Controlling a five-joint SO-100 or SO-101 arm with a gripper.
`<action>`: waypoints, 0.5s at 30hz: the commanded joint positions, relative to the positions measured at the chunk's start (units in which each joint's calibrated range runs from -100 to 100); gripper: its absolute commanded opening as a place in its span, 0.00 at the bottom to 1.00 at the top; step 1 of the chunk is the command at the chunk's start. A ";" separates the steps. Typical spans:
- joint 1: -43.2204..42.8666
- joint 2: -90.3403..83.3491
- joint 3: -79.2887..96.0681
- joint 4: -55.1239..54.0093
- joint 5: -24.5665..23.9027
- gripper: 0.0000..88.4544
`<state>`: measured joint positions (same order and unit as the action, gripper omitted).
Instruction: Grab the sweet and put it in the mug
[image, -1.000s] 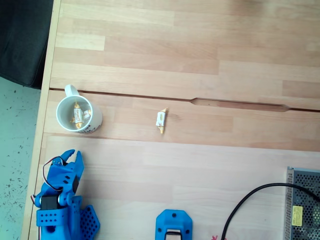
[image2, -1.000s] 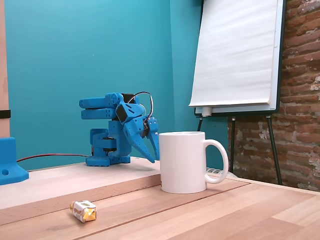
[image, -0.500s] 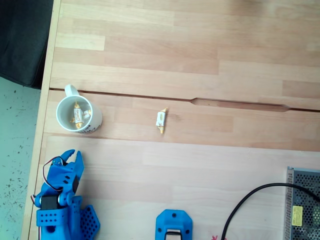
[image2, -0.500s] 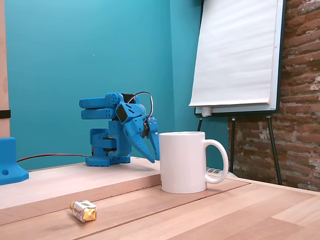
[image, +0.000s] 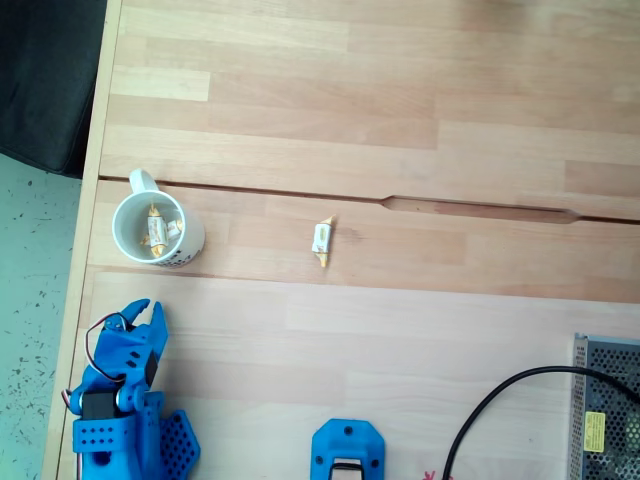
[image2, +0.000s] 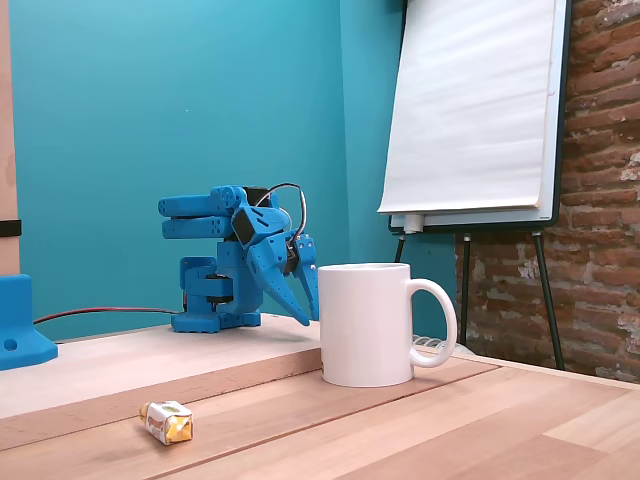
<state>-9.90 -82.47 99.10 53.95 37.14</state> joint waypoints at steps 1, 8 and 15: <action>-0.20 -0.58 0.90 -0.08 -0.10 0.04; -0.20 -0.58 0.90 -0.08 -0.10 0.04; -0.49 -0.58 0.90 -0.08 -0.10 0.04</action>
<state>-9.97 -82.47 99.10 53.95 37.14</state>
